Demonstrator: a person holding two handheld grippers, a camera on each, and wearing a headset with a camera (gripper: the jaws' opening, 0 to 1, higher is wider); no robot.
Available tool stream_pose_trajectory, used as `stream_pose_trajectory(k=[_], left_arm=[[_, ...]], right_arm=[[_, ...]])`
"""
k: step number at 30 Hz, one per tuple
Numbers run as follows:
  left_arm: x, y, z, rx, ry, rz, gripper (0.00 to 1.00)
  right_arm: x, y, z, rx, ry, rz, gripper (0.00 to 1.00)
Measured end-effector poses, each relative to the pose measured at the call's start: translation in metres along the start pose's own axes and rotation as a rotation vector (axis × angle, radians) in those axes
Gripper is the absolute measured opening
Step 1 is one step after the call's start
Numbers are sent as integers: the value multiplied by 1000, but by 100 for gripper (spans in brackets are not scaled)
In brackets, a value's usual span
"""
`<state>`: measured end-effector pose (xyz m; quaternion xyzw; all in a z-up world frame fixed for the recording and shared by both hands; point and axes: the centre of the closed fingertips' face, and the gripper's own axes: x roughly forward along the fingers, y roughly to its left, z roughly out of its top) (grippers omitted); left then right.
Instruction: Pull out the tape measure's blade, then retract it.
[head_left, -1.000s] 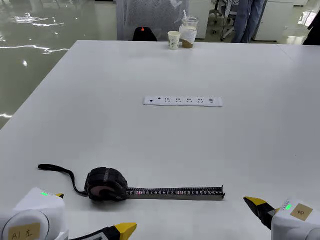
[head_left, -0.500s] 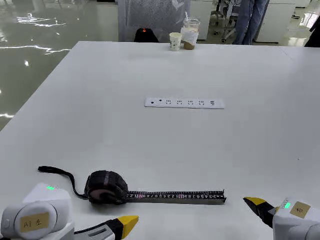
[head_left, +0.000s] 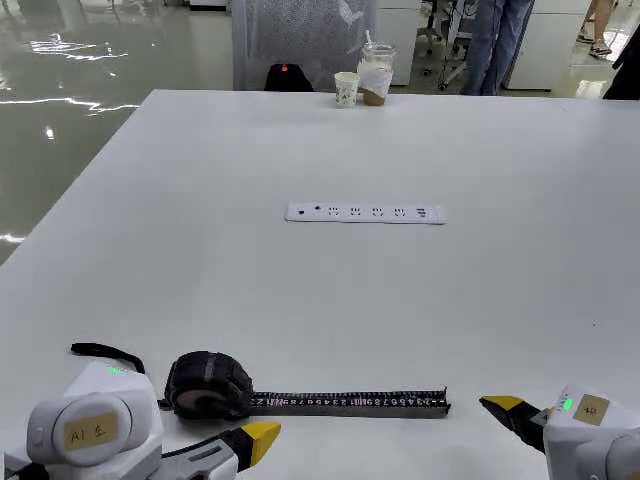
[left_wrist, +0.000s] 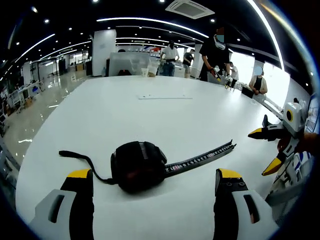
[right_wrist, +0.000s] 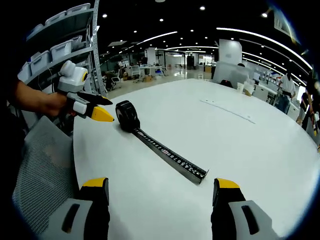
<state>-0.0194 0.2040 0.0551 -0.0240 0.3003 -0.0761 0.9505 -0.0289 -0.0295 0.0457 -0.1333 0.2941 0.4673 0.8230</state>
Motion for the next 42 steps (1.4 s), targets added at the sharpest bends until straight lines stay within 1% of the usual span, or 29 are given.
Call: stream_pose_trajectory(k=[5, 11, 13, 14, 16, 22, 25, 29, 32, 42], left_arm=[[3, 2, 1, -15, 4, 15, 98], [7, 6, 1, -30, 14, 41, 96], [8, 7, 1, -26, 21, 46, 95], [9, 7, 0, -15, 27, 50, 96], [10, 8, 0, -12, 29, 52, 95], [14, 10, 2, -27, 30, 63, 91], [15, 10, 3, -39, 29, 66, 88], [18, 13, 3, -58, 32, 78, 85], [20, 17, 2, -79, 43, 92, 82], [24, 19, 1, -102, 61, 114, 74]], right_arm=[[3, -5, -1, -25, 9, 13, 83], [7, -11, -2, -48, 23, 45, 78], [9, -14, -1, -57, 26, 50, 77], [10, -15, -1, -62, 30, 56, 76], [11, -17, 0, -69, 33, 61, 75], [16, -24, 2, -103, 47, 87, 70], [19, -27, 2, -122, 52, 95, 67], [23, -32, 1, -143, 66, 111, 63], [25, -34, 0, -159, 79, 120, 60], [33, -44, -4, -219, 122, 154, 53]])
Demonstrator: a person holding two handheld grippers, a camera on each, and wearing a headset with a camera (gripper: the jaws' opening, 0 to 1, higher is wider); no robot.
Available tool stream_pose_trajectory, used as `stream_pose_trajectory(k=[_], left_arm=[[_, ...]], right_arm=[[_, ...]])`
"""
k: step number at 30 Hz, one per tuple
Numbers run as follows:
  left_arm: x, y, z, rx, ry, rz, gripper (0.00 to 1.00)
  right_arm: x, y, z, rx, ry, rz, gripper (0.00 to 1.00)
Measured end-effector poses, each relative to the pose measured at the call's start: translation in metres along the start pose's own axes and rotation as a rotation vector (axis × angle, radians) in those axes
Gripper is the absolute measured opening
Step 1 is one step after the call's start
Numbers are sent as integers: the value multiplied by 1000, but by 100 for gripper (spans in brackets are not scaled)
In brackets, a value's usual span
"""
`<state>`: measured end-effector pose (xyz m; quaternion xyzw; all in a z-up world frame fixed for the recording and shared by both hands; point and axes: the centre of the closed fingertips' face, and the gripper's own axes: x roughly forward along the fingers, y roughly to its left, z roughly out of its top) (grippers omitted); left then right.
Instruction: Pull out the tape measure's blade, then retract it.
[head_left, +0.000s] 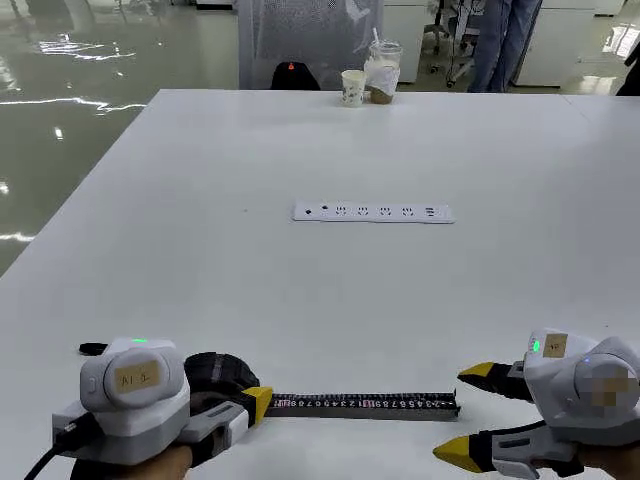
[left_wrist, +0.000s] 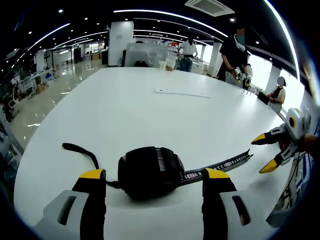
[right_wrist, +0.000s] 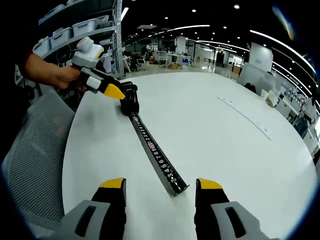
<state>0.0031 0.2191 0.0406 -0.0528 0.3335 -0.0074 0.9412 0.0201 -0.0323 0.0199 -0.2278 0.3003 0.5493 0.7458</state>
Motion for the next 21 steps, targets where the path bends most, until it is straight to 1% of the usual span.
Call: stream_pose_trajectory(k=[6, 10, 13, 16, 18, 21], left_arm=[[4, 1, -2, -10, 12, 10, 71], [7, 3, 0, -19, 15, 12, 67], [10, 2, 1, -20, 17, 8, 64], [12, 2, 3, -19, 17, 11, 64], [13, 2, 3, -21, 18, 13, 63], [15, 3, 3, -25, 20, 15, 62]], right_arm=[[5, -6, -4, -29, 22, 22, 47], [7, -10, -4, -45, 35, 31, 44], [10, -12, -7, -60, 49, 41, 40], [13, -14, -10, -72, 62, 56, 37], [14, -16, -12, -80, 73, 67, 33], [17, -18, -16, -90, 87, 79, 31]])
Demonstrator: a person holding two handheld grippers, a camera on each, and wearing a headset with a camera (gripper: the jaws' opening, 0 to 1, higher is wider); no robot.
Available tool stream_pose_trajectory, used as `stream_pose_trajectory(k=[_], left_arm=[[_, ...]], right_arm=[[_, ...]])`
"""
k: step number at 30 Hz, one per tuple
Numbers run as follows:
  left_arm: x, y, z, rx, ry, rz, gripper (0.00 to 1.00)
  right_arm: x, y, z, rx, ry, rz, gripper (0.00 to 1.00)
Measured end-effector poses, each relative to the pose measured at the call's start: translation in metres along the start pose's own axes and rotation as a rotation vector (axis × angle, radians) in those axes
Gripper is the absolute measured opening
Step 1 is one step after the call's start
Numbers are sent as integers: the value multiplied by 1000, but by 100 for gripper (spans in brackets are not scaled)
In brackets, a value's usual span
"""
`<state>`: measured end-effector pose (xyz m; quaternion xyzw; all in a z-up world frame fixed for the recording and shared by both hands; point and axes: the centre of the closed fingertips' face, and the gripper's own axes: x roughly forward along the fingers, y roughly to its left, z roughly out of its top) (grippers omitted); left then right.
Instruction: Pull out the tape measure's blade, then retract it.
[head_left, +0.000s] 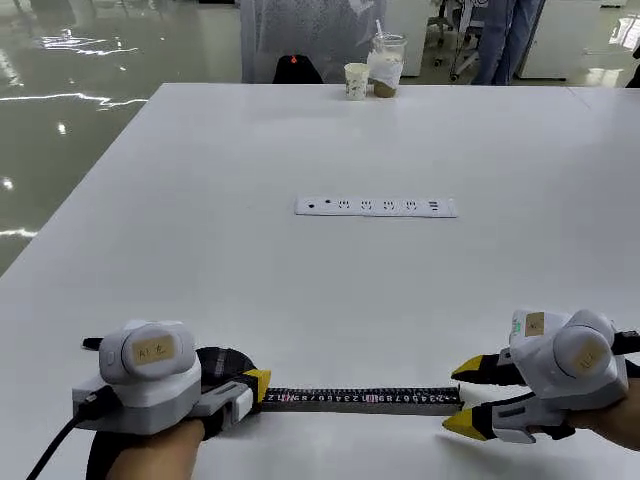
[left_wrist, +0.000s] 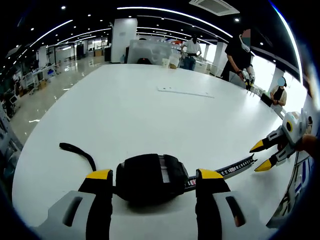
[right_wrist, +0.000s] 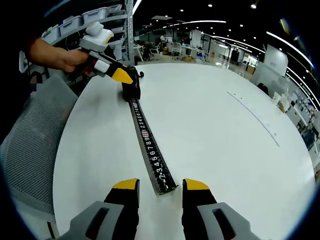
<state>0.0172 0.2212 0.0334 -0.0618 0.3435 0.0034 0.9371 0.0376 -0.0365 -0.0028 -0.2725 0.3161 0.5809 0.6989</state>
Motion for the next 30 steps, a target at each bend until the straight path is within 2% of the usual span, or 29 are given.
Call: stream_pose_trajectory(k=[16, 30], left_arm=[[10, 3, -1, -4, 21, 4, 58], [13, 2, -3, 16, 41, 8, 60]], right_arm=[[6, -4, -9, -21, 17, 16, 16], [6, -4, -8, -28, 1, 18, 12]])
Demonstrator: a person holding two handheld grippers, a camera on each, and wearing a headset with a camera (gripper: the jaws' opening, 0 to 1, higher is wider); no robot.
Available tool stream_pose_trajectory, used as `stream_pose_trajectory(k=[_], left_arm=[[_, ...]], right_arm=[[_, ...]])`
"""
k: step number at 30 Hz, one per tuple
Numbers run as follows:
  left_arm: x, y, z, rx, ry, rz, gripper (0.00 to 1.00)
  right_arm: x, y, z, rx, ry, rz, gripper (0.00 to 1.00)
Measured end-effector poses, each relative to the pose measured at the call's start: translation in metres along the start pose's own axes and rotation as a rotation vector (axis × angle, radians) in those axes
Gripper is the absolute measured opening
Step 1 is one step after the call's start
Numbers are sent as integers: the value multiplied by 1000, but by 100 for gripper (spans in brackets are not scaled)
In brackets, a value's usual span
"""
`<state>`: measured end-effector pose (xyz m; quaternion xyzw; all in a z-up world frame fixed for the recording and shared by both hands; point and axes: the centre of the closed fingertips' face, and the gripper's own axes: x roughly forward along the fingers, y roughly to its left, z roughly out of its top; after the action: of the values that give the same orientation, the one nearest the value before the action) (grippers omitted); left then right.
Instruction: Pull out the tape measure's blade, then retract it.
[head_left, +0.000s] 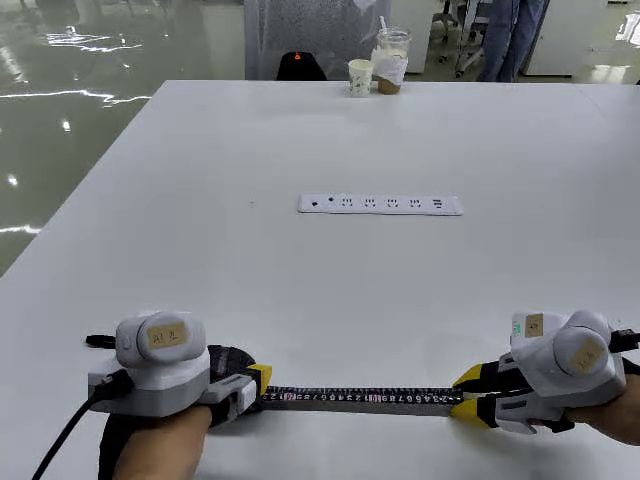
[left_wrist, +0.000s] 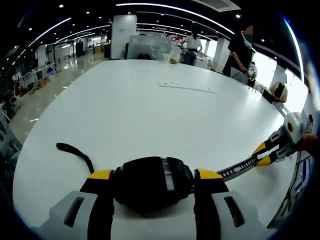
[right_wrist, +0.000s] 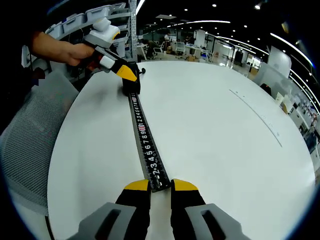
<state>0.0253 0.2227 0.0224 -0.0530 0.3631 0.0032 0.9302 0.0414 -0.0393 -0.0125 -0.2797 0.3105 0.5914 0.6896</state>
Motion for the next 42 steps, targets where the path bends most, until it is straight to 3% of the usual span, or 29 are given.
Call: stream_pose_trajectory(k=[42], left_arm=[[3, 2, -4, 56, 51, 37, 56]], right_arm=[[3, 4, 4, -60, 9, 8, 9]])
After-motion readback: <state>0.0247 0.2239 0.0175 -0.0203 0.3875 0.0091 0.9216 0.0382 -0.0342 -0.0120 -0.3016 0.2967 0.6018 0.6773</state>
